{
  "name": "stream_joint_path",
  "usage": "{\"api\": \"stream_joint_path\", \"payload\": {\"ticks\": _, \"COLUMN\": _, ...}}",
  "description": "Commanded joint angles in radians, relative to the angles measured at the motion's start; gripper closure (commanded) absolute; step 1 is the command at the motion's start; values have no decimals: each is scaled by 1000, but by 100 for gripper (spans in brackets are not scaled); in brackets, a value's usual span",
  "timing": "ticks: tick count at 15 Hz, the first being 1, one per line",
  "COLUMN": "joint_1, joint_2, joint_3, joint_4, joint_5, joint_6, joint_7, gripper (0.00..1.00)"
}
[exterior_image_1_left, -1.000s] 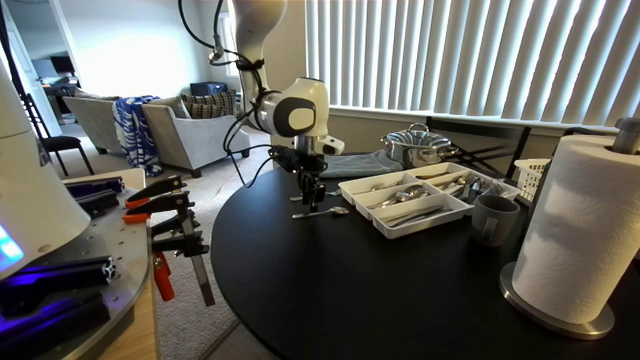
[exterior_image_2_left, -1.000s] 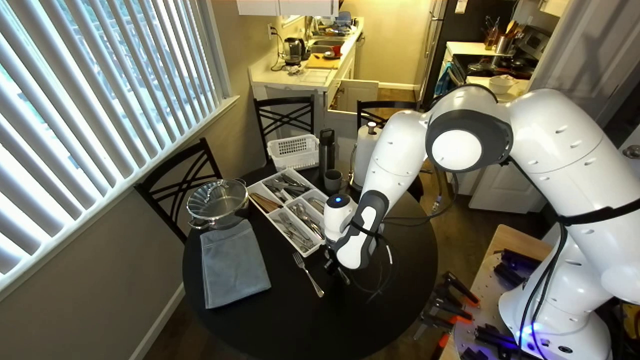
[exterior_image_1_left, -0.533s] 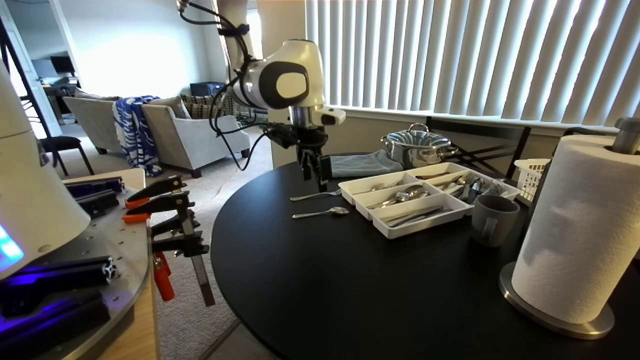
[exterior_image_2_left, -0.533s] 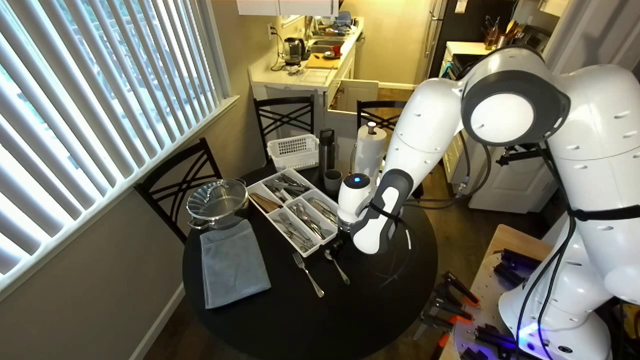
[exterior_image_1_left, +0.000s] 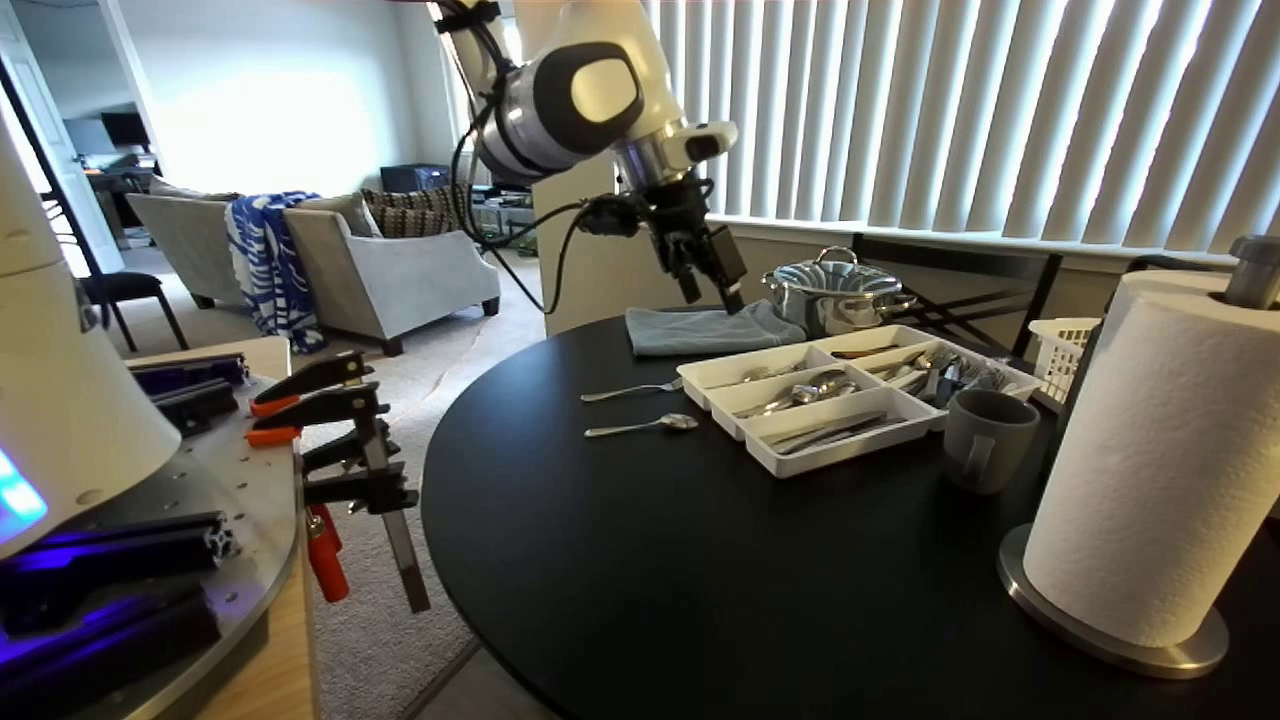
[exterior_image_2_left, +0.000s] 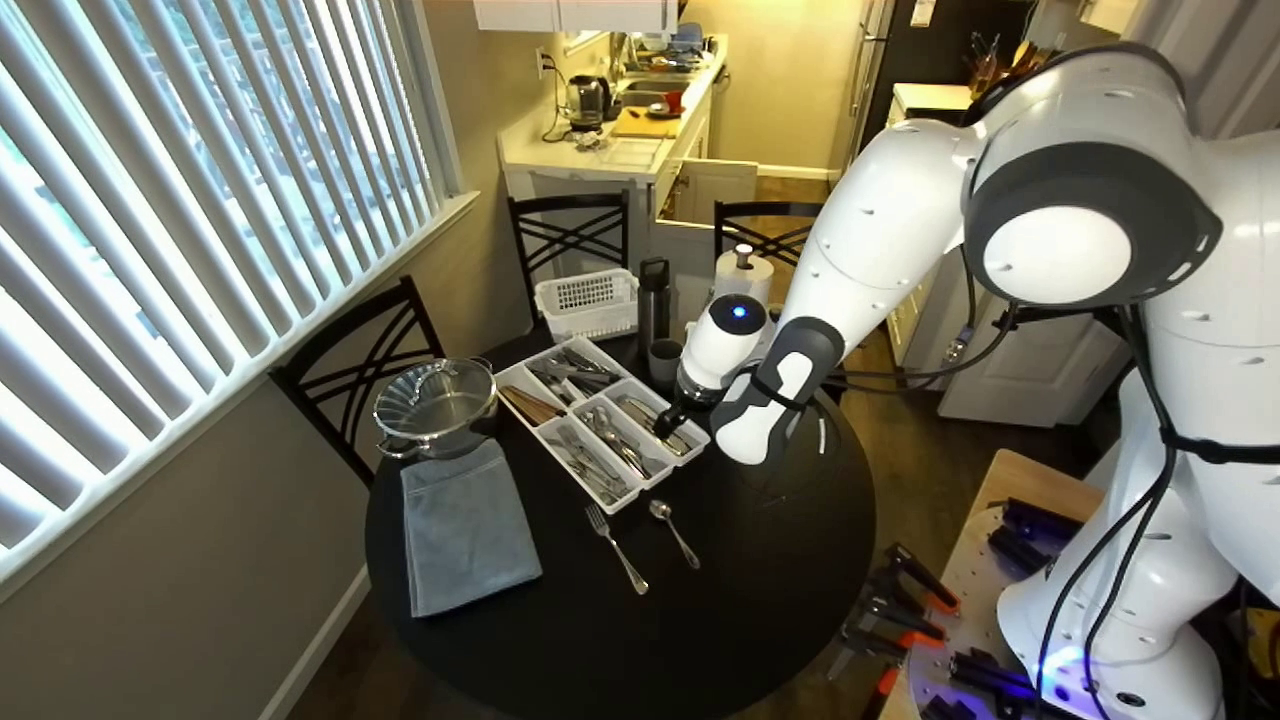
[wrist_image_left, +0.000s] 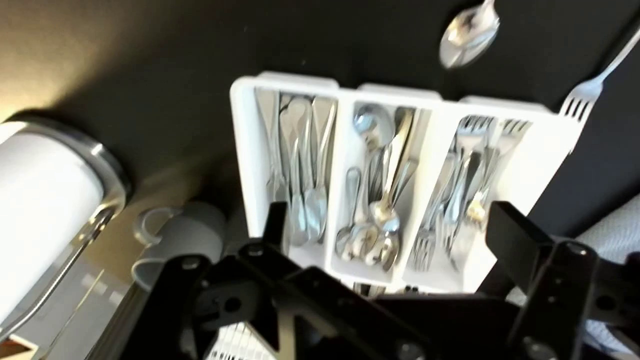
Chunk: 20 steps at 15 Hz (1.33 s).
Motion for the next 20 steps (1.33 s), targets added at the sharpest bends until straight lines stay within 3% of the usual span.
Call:
{"api": "stream_joint_path", "payload": {"ticks": 1, "joint_1": 65, "joint_2": 109, "joint_3": -105, "joint_4": 133, "joint_5": 59, "joint_6": 40, "joint_7": 17, "gripper": 0}}
{"api": "stream_joint_path", "payload": {"ticks": 8, "joint_1": -276, "joint_2": 243, "joint_3": 207, "joint_4": 406, "joint_5": 107, "joint_6": 27, "joint_7": -16, "gripper": 0}}
{"api": "stream_joint_path", "payload": {"ticks": 9, "joint_1": -288, "joint_2": 256, "joint_3": 218, "joint_4": 422, "joint_5": 109, "joint_6": 40, "joint_7": -14, "gripper": 0}}
{"api": "stream_joint_path", "payload": {"ticks": 10, "joint_1": -248, "joint_2": 224, "joint_3": 179, "joint_4": 379, "joint_5": 98, "joint_6": 13, "joint_7": -20, "gripper": 0}}
{"api": "stream_joint_path", "payload": {"ticks": 12, "joint_1": -281, "joint_2": 252, "joint_3": 204, "joint_4": 418, "joint_5": 100, "joint_6": 14, "joint_7": -21, "gripper": 0}}
{"api": "stream_joint_path", "payload": {"ticks": 16, "joint_1": -283, "joint_2": 258, "joint_3": 211, "joint_4": 430, "joint_5": 102, "joint_6": 14, "joint_7": -21, "gripper": 0}}
{"api": "stream_joint_path", "payload": {"ticks": 17, "joint_1": -425, "joint_2": 208, "joint_3": 366, "joint_4": 437, "joint_5": 79, "joint_6": -65, "joint_7": -79, "gripper": 0}}
{"api": "stream_joint_path", "payload": {"ticks": 20, "joint_1": -623, "joint_2": 192, "joint_3": 558, "joint_4": 514, "joint_5": 114, "joint_6": -265, "joint_7": -228, "gripper": 0}}
